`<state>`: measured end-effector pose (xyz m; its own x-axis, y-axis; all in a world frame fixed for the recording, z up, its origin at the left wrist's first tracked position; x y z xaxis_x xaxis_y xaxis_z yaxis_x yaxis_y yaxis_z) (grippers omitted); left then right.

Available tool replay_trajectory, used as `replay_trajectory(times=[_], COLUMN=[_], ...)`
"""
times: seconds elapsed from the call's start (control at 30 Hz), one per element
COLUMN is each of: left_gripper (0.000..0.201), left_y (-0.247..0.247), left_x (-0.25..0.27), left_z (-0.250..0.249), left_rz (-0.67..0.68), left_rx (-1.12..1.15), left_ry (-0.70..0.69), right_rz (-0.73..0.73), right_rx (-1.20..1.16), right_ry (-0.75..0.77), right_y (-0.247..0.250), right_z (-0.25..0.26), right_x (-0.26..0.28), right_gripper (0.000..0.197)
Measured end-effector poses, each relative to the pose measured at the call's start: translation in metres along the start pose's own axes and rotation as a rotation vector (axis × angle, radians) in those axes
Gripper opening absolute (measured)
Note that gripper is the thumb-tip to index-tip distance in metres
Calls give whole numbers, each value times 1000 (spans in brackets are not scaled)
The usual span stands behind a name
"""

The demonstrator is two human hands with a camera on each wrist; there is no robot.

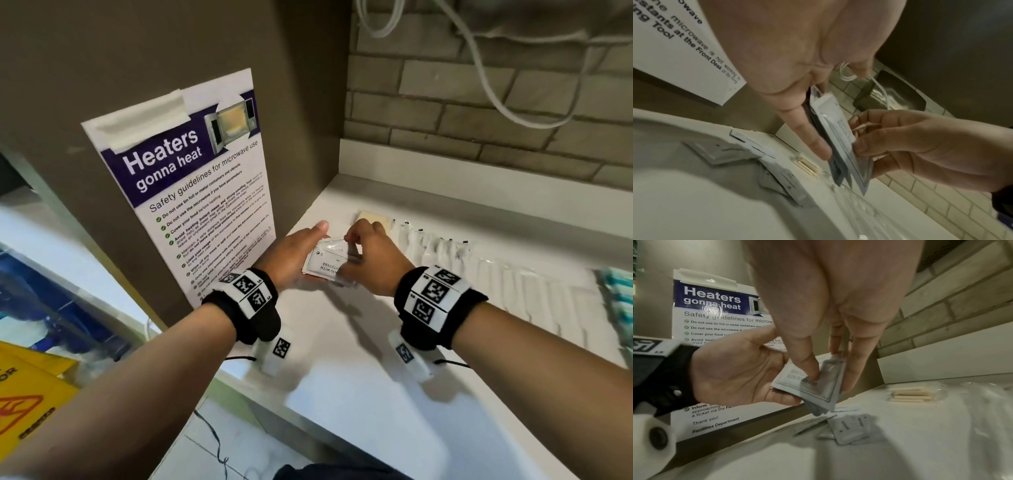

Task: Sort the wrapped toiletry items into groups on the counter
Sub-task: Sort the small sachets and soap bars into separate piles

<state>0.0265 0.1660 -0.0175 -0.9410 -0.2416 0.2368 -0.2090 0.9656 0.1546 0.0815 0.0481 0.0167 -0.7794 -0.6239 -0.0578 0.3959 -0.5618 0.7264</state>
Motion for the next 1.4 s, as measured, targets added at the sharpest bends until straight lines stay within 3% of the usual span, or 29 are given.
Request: replay_trajectory(times=[0.07,0.2,0.3,0.4,0.53,0.63,0.73,0.83,0.9,1.1,1.3,1.4], left_gripper=[21,25,13,16,22,22,20,21,22,23,23,21], left_y=[-8,-21,-22,-23,-17,-13,-14,-18,-17,-3,-8,-20], left_x=[3,6,2,-1,-1,-1,0,1,0,0,3,2], left_z=[1,12,16,15,8,7,11,15,15,11,8,3], left_rz=[43,141,100,67,30,11,6,5,4,-56,-21,20], left_rx=[-46,-18,-36,36,-6,-27,-49,-64,-70,-82,-109,-120], left_ry=[-42,-22,18,49,31,22,31,38,41,18,-5,-29], right_rz=[17,107,81,7,-10,4,-51,-133,-148,114,14,116], right_rx=[-8,-72,-71,-3,4,-22,73,-48,-79,-39,20,27], right_ry=[-27,-113,-113,-99,-190,-231,-159,-77,-8,-24,35,81], right_y=[0,-4,1,13,26,31,41,53,61,49,66,51], right_z=[-6,-26,-29,-29,-36,-38,-23,0,15,5,16,31], right_x=[6,15,17,14,11,9,4,-2,-4,0,-6,-13], right_gripper=[53,56,50,51,56,38,20,5,6,43,10,6])
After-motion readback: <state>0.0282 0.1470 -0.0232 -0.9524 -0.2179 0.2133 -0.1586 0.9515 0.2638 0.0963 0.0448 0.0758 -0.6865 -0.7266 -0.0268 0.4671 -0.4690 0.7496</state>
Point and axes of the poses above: each hand's wrist, its own x-axis away from the middle knuckle, its own y-axis out of the back of the hand, z = x × y, the point moved 8 cm from there along -x, towards the middle knuckle, and after that the axes turned 6 degrees about -x, right-handed, at the moved point
